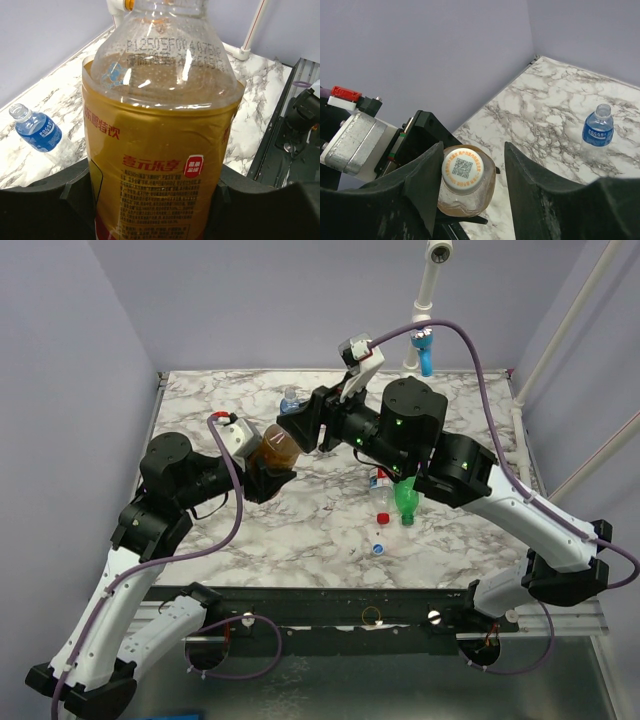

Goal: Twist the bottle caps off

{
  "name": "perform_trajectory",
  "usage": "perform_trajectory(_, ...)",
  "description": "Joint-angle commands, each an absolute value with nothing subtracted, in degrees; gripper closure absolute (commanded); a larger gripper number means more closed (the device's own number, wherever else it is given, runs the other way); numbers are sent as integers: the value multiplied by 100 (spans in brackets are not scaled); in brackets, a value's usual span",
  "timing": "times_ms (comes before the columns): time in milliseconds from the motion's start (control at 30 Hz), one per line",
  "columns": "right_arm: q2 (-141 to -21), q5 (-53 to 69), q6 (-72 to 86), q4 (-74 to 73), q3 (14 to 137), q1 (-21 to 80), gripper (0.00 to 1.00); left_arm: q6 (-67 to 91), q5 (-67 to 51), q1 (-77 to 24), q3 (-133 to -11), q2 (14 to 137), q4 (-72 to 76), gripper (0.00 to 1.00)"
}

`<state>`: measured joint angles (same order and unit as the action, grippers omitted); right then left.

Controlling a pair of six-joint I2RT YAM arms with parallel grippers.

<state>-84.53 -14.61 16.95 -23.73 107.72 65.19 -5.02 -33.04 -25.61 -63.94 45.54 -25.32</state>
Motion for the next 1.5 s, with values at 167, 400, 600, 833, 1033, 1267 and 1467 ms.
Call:
perform_trajectory(167,-8141,-1168,1790,-1999,10386,6534,73,-501,-3290,-2549,-6414,4473,-2349,74)
perform_trajectory(400,-7472,767,1054,-935,9546,6536,84,-137,-4461,-2549,-6536,4457,-2488,73)
perform_trajectory(600,-6986,2559,520,-652,9142,6532,88,903,-6082,-2549,-6868,4629,-2555,71)
perform_trajectory(833,-6860,2714,282,-910,9113,6531,92,1372,-6721,-2549,-6958,4792,-2554,71)
perform_trajectory(1033,-6815,1651,217,-1091,9218,6537,45,1087,-6258,-2549,-6786,4765,-2562,74)
perform_trajectory(1267,-7739,-796,811,-1992,10315,6534,0,251,-4629,-2549,-6707,4742,-2541,76)
perform_trajectory(1467,-8444,-1466,1324,-2755,11140,6537,0,-285,-3662,-2549,-6494,4613,-2359,76)
